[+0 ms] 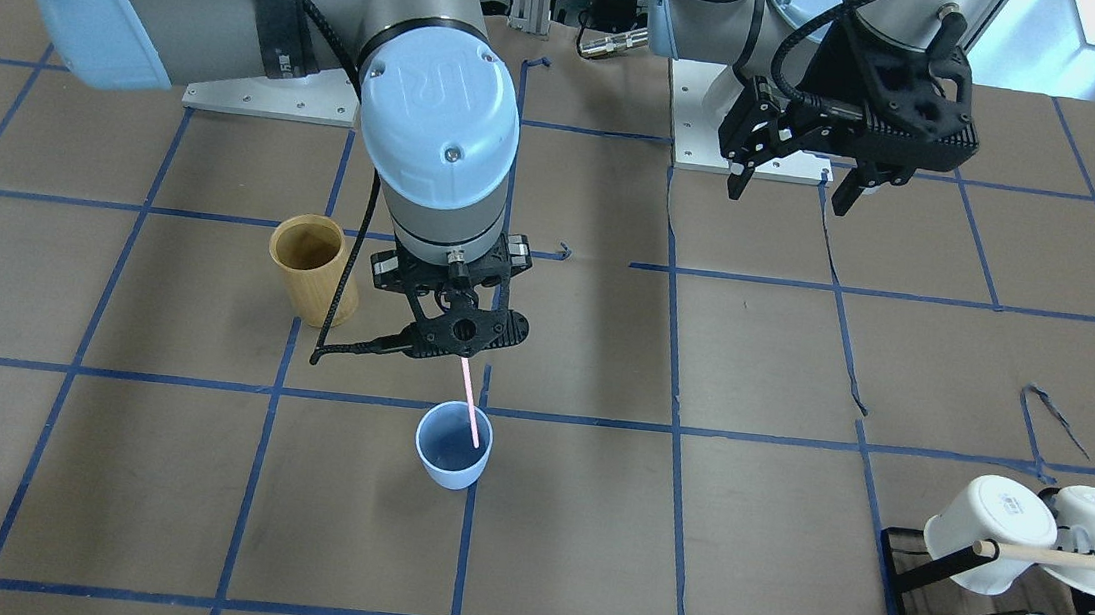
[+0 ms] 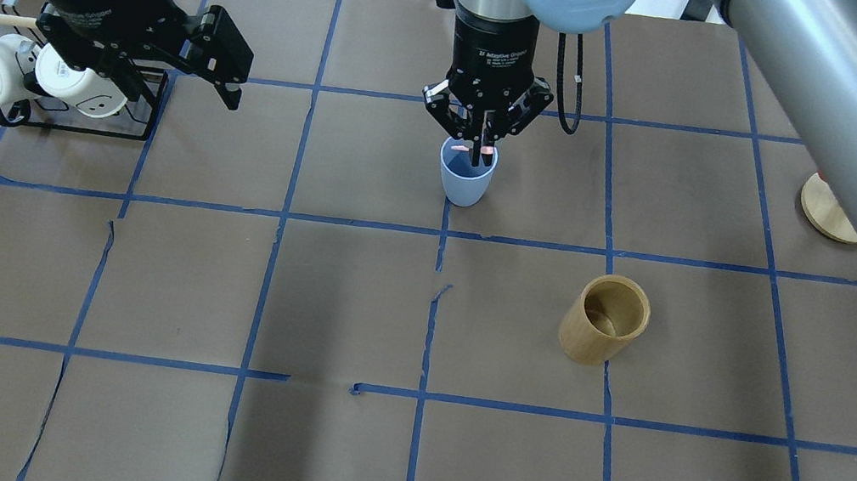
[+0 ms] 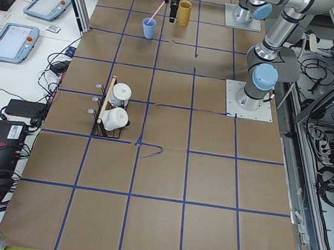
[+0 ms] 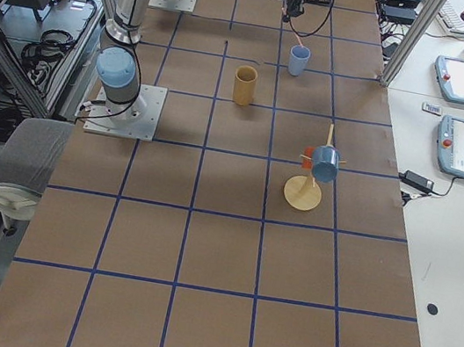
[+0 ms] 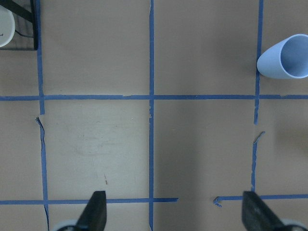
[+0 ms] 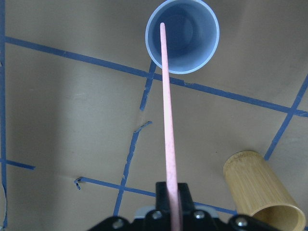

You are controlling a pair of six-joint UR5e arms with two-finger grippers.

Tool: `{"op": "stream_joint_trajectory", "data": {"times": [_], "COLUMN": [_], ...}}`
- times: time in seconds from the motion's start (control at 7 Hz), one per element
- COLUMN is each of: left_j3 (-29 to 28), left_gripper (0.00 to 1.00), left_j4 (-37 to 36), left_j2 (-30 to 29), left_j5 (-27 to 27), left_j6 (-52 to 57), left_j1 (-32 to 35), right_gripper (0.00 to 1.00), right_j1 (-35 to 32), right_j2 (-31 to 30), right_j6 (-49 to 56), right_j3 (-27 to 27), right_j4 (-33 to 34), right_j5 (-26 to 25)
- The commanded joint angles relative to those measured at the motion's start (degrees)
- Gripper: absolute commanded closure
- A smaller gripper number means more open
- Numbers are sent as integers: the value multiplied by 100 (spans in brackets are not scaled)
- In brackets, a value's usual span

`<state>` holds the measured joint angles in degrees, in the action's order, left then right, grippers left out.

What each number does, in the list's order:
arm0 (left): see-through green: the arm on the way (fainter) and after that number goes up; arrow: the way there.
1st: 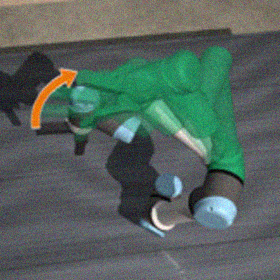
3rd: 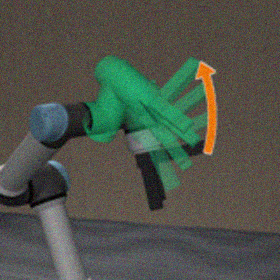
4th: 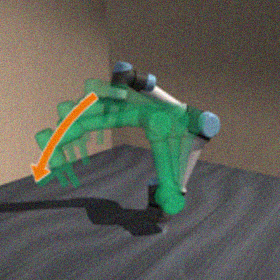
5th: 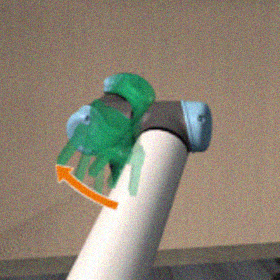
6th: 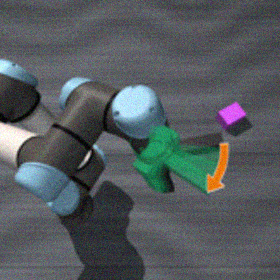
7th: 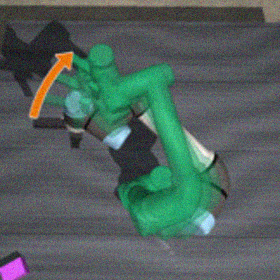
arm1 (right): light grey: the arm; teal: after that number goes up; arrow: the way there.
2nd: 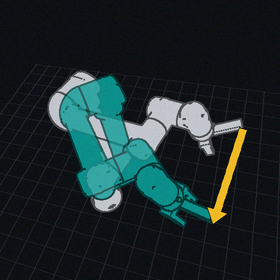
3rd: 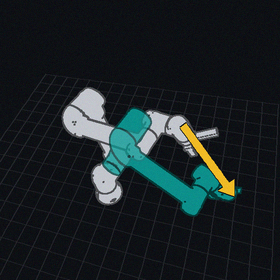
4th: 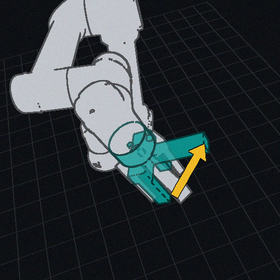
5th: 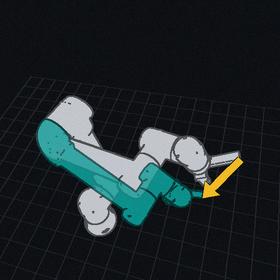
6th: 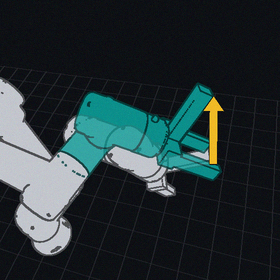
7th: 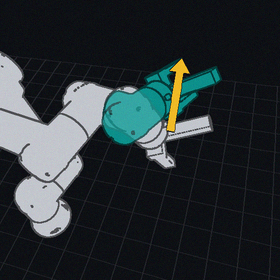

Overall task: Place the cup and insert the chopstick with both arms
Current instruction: 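Lower the pink chopstick into the blue cup with the right gripper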

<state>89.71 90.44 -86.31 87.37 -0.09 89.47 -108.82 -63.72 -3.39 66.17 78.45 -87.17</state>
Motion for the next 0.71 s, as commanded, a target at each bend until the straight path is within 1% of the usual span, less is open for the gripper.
{"op": "stream_joint_trajectory", "data": {"times": [0.0,0.14,0.57], "left_j3": [-6,-6,-6], "left_gripper": [0,0,0], "left_j4": [0,0,0], "left_j2": [0,0,0], "left_j5": [0,0,0], "left_j6": [0,0,0], "left_j1": [0,0,0], "right_gripper": [100,100,87], "right_j1": [-17,-17,-17], "right_j2": [61,78,87], "right_j6": [32,32,49], "right_j3": [10,28,204], "right_j4": [-31,-31,223], "right_j5": [-256,-257,-187]}}
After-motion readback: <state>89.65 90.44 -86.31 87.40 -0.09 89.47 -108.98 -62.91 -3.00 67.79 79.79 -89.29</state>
